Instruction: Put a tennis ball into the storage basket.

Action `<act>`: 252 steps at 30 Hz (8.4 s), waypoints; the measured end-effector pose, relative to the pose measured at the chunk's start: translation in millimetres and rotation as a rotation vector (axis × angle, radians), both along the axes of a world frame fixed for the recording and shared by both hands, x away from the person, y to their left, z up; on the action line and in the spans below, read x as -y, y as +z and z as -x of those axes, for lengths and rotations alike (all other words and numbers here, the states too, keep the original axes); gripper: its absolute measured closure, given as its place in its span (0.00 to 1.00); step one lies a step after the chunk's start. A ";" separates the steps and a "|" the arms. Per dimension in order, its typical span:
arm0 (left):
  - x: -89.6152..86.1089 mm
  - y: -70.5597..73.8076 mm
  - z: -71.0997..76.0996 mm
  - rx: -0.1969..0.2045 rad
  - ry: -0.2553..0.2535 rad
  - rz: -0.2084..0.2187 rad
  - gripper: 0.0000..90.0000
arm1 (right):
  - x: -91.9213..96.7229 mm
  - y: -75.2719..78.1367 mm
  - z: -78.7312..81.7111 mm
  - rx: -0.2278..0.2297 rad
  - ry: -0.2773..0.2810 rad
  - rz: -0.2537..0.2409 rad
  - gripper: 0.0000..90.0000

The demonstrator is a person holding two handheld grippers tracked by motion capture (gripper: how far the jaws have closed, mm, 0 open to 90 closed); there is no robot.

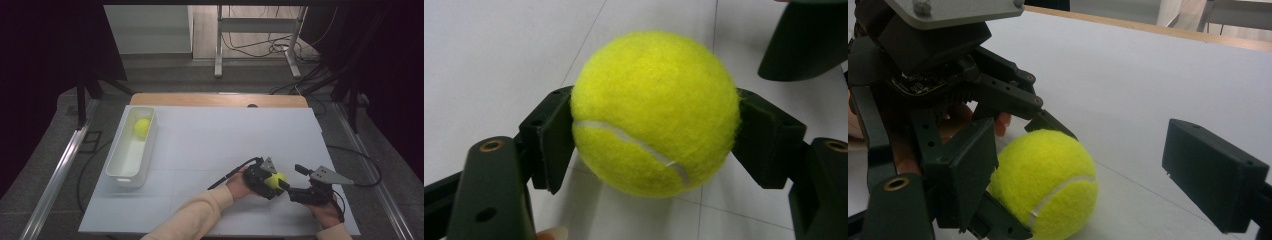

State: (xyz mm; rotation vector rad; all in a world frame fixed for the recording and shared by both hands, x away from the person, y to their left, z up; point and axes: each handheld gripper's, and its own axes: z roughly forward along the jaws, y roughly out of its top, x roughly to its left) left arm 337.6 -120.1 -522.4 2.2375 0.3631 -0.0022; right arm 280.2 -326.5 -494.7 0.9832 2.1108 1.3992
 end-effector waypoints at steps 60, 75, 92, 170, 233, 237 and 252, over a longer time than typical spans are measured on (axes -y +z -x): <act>-63.3 19.6 2.5 0.011 0.139 0.049 0.29 | -1.9 -1.2 -0.1 -0.002 0.003 0.012 0.17; -79.0 23.5 4.2 0.013 0.166 0.060 0.29 | -2.0 -1.4 0.2 -0.005 0.001 0.014 0.17; -88.4 26.1 3.5 0.021 0.188 0.062 0.29 | -1.8 -2.0 0.2 -0.009 0.002 0.019 0.17; -171.6 65.3 12.1 0.088 0.344 0.145 0.29 | -2.7 -2.4 0.5 -0.011 0.005 0.027 0.17; -237.3 85.1 14.2 0.119 0.499 0.210 0.29 | -3.0 -3.0 0.2 -0.015 0.007 0.036 0.17; -241.8 86.4 14.9 0.122 0.508 0.215 0.29 | -3.1 -3.2 0.2 -0.014 0.008 0.038 0.17; -264.0 91.0 14.6 0.124 0.562 0.229 0.29 | -3.3 -3.1 0.4 -0.013 0.008 0.037 0.17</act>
